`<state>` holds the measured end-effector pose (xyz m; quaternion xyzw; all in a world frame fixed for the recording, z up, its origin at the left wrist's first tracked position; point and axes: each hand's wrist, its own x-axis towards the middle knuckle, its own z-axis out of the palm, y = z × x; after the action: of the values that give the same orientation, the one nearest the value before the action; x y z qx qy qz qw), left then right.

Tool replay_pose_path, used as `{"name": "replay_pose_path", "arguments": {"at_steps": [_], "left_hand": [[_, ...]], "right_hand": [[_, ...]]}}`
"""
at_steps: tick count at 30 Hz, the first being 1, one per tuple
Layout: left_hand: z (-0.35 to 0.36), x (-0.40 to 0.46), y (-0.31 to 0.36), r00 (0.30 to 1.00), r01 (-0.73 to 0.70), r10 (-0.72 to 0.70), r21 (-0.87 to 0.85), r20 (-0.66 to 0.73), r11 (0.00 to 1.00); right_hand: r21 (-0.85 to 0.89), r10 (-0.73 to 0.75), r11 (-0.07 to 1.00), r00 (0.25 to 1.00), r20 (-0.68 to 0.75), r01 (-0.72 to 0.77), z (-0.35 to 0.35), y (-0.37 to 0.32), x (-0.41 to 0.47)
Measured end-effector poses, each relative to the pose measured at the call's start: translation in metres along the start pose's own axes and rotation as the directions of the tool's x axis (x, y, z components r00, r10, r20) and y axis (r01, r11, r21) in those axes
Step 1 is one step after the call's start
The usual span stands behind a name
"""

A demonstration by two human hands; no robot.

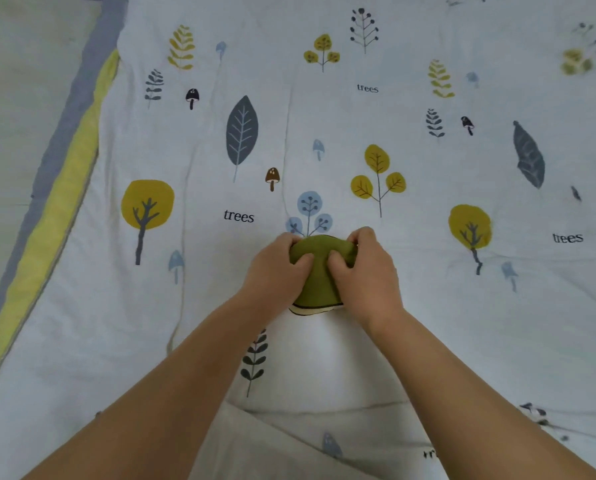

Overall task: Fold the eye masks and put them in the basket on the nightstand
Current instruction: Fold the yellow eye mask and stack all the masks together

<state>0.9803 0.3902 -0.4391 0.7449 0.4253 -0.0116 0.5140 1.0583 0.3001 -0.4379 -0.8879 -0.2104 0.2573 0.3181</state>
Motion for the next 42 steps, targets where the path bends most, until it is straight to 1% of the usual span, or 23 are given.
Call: {"name": "replay_pose_path", "arguments": {"at_steps": [3, 7, 9, 13, 15, 19, 23, 26, 31, 35, 42], "left_hand": [[0.025, 0.007, 0.015, 1.000, -0.024, 0.023, 0.041, 0.014, 0.999], [0.052, 0.015, 0.022, 0.994, -0.110, 0.103, 0.186, 0.048, 0.976], [0.062, 0.020, 0.018, 0.993, -0.117, 0.104, 0.256, 0.062, 0.960], [0.074, 0.024, 0.006, 0.994, -0.112, 0.109, 0.429, 0.030, 0.896], [0.077, 0.023, 0.002, 0.996, -0.080, 0.084, 0.453, 0.011, 0.888], [0.079, 0.024, 0.001, 1.000, -0.022, 0.012, 0.393, 0.029, 0.919], [0.076, 0.024, 0.005, 0.994, 0.029, -0.059, 0.306, 0.088, 0.952], [0.071, 0.018, 0.004, 0.989, 0.057, -0.088, 0.243, 0.117, 0.968], [0.051, -0.003, 0.008, 0.986, 0.090, -0.117, 0.208, 0.120, 0.974], [0.023, -0.027, 0.027, 0.992, 0.075, -0.092, 0.185, 0.085, 0.980], [-0.042, -0.088, 0.074, 0.998, -0.012, 0.019, 0.113, -0.053, 0.994]], "right_hand": [[-0.008, 0.039, 0.999, 0.997, -0.061, -0.039, -0.019, 0.021, 0.006], [-0.020, 0.085, 0.996, 0.993, -0.080, -0.087, -0.030, 0.047, 0.013], [-0.034, 0.104, 0.994, 0.991, -0.083, -0.107, -0.031, 0.057, 0.017], [-0.106, 0.162, 0.981, 0.987, -0.013, -0.163, -0.025, 0.070, 0.020], [-0.120, 0.198, 0.974, 0.980, 0.020, -0.195, -0.023, 0.074, 0.021], [-0.049, 0.207, 0.977, 0.978, 0.029, -0.205, -0.024, 0.074, 0.023], [-0.010, 0.233, 0.972, 0.966, 0.116, -0.233, -0.023, 0.070, 0.023], [0.023, 0.226, 0.972, 0.960, 0.165, -0.232, -0.027, 0.066, 0.020], [0.024, 0.180, 0.982, 0.958, 0.225, -0.190, -0.034, 0.050, -0.002], [0.028, 0.139, 0.988, 0.963, 0.230, -0.149, -0.048, 0.018, -0.024], [0.009, -0.021, 1.000, 0.979, 0.202, 0.019, -0.090, -0.058, -0.064]]}}
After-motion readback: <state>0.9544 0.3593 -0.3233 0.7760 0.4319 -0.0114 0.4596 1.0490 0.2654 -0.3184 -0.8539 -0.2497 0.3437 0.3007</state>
